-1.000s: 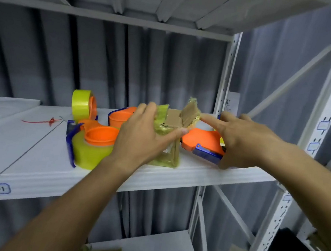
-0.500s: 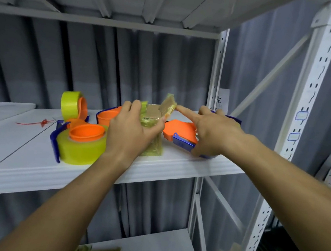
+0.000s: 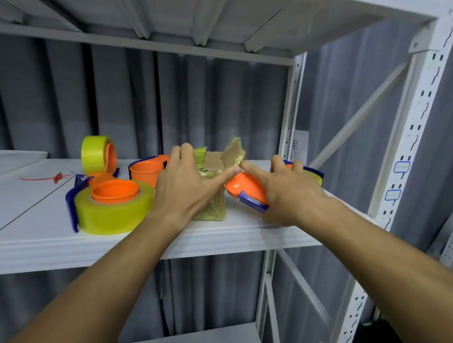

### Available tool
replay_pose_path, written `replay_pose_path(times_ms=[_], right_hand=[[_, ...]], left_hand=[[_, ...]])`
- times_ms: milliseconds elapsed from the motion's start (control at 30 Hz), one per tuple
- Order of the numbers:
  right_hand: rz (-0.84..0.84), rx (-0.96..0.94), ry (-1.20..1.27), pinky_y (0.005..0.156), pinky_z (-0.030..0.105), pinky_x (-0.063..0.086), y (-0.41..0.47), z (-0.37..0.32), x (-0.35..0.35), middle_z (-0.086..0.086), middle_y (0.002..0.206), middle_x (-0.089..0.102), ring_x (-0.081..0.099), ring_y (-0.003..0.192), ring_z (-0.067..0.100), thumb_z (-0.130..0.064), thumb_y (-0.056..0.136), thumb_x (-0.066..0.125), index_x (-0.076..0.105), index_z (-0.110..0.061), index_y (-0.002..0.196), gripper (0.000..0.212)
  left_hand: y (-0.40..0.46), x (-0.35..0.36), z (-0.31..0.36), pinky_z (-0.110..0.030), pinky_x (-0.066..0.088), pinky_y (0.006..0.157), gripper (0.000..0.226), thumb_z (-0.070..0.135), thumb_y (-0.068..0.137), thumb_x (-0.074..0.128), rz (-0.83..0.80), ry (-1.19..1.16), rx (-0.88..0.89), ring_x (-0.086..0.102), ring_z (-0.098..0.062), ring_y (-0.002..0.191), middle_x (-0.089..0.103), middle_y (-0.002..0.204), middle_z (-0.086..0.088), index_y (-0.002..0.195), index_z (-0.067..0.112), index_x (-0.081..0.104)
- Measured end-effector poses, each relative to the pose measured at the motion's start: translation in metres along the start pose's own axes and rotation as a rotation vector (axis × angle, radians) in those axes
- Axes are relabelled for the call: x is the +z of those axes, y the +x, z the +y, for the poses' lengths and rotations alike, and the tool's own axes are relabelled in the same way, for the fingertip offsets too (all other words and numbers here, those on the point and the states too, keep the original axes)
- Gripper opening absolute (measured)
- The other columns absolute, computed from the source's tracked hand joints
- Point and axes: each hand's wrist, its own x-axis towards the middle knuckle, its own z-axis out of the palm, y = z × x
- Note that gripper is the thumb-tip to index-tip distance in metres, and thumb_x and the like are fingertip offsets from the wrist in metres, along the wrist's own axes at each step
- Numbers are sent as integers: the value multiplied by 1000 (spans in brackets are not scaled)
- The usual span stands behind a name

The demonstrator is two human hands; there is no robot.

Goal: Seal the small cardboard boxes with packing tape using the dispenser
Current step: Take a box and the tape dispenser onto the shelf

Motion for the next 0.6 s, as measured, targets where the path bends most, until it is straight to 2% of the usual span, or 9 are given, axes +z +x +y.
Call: replay_pose_path(times_ms=[200,300,367,433,467,533,600], right_hand=[[27,-7,4,68,43,50,-1,7,1,5,135,31,39,120,41,-39,84,68,-17,-59,146,107],[30,54,22,71,43,52,-4,20,5,2,136,33,40,119,39,-51,85,65,-3,-54,150,94],[0,93,103,77,44,52,-6,29,5,2,135,34,40,118,39,-51,80,68,11,-49,151,91],[-11,104,181,78,43,49,-6,34,2,1,133,36,41,116,39,-50,73,72,17,-45,150,94],[-5,105,205,79,43,48,-5,35,-1,1,132,38,42,116,39,-51,71,73,17,-45,150,96],[1,101,230,83,46,51,-3,33,-5,0,133,38,43,117,39,-50,70,75,11,-48,150,102],[0,92,238,83,47,52,-1,30,-7,0,133,38,43,117,39,-47,70,76,6,-51,149,106]], left_hand=[[5,0,1,-35,32,68,53,70,87,48,-1,37,3,49,-29,82,45,92,-2,90,17,42],[8,-3,-5,-36,32,68,44,60,93,46,22,9,-60,51,-30,84,47,94,-3,92,16,44],[8,-3,-5,-35,33,68,41,57,94,47,17,-24,-73,52,-29,84,48,95,-2,95,16,44],[6,-1,-1,-36,36,69,38,53,94,50,-5,-71,-46,54,-30,88,50,102,-2,105,18,43],[5,1,2,-36,38,72,38,51,94,50,-24,-82,-16,55,-31,90,50,108,-3,117,21,43],[3,5,6,-38,42,75,47,43,97,47,-62,-59,45,54,-32,89,46,112,-6,142,37,34],[3,5,7,-37,43,69,58,35,99,41,-87,6,105,52,-29,80,38,108,-6,150,53,22]])
